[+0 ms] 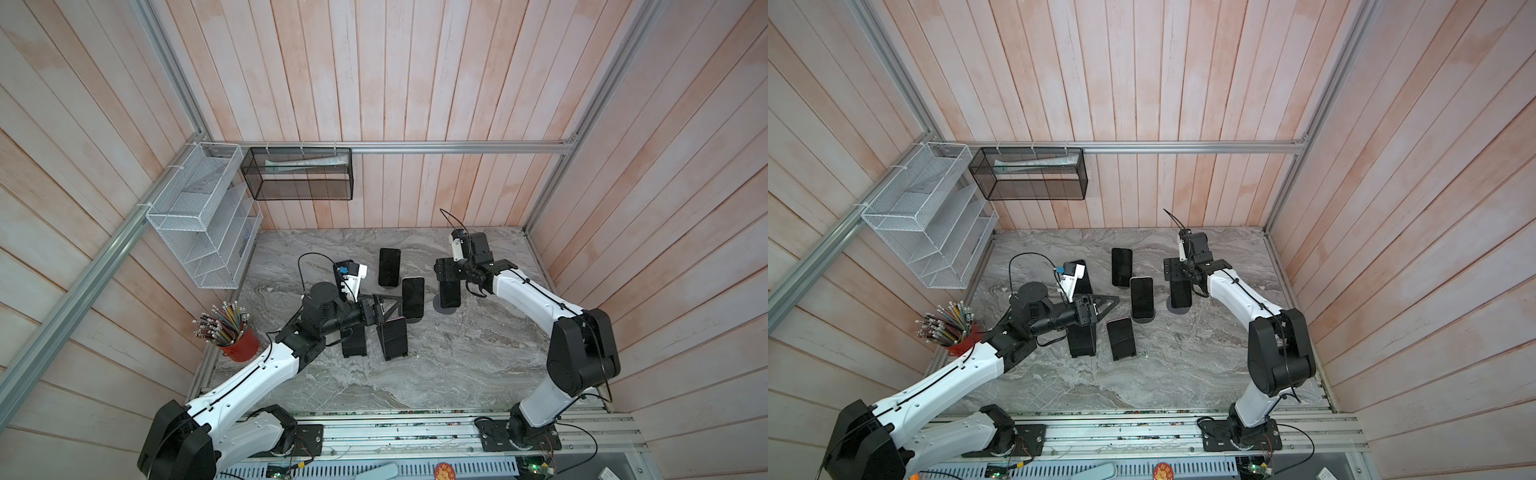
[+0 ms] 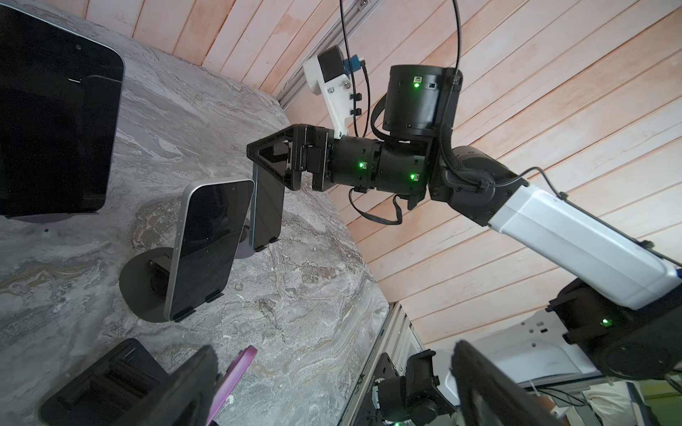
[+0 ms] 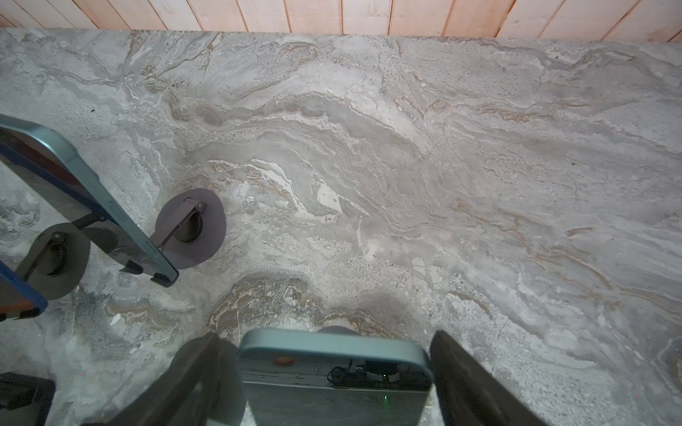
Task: Remove the phone from the phone stand
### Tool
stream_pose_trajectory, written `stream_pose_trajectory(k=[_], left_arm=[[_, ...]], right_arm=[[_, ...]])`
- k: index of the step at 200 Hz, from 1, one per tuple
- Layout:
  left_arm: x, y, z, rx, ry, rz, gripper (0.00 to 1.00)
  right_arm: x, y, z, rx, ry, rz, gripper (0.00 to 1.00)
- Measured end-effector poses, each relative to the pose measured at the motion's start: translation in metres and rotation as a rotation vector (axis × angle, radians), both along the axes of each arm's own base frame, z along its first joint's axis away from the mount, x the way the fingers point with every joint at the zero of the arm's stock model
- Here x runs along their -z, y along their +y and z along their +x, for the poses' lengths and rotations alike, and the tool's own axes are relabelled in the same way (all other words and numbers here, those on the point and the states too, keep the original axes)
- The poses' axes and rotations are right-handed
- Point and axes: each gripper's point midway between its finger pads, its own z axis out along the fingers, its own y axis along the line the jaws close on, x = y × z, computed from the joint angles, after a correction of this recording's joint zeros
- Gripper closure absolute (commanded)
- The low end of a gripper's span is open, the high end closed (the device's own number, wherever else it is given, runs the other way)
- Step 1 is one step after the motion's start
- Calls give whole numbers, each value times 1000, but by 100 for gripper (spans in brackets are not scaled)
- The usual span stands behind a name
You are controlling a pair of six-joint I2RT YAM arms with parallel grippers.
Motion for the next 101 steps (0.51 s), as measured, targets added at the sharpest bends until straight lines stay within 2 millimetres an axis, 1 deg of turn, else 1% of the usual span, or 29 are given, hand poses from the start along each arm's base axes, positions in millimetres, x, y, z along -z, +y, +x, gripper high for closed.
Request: stream_pose_trajectory(k=[63,101], left_arm=[[0,0,0,-1,-5,3,0],[0,0,0,0,-10,6,0]], right_arm=[[0,0,0,0,-1,-3,16],[0,0,0,1,-2,-6,17]])
